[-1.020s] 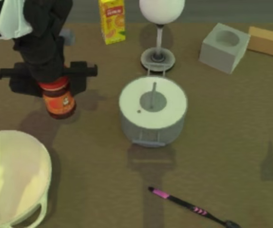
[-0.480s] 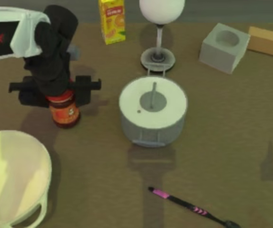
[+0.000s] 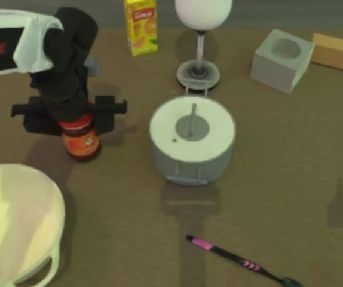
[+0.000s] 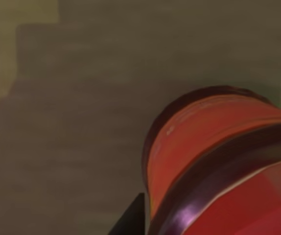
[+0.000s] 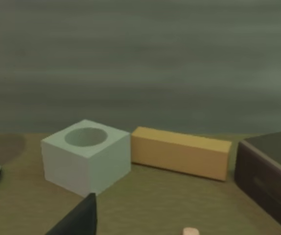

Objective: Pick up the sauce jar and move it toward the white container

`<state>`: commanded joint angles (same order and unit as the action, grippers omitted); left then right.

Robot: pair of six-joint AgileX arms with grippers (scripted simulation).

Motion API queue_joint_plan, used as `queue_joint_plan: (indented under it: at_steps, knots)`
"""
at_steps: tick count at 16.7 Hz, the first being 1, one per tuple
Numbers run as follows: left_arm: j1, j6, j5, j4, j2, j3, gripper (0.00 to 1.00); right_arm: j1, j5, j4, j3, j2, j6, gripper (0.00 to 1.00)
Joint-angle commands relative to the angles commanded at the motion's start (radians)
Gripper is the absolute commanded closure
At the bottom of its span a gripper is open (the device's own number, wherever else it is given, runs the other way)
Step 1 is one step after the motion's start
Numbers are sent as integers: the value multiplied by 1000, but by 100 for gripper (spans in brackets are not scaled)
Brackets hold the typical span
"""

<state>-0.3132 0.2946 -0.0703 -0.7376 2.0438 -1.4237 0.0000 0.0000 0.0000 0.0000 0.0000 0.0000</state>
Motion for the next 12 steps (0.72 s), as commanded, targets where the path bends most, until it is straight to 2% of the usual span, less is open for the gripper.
queue_joint_plan:
  at_steps: [8, 12]
  knots:
    - [0, 0, 0, 0, 0, 0, 2, 0, 0, 0, 0, 0, 0, 0]
    - [0, 0, 0, 0, 0, 0, 0, 0, 0, 0, 0, 0, 0, 0]
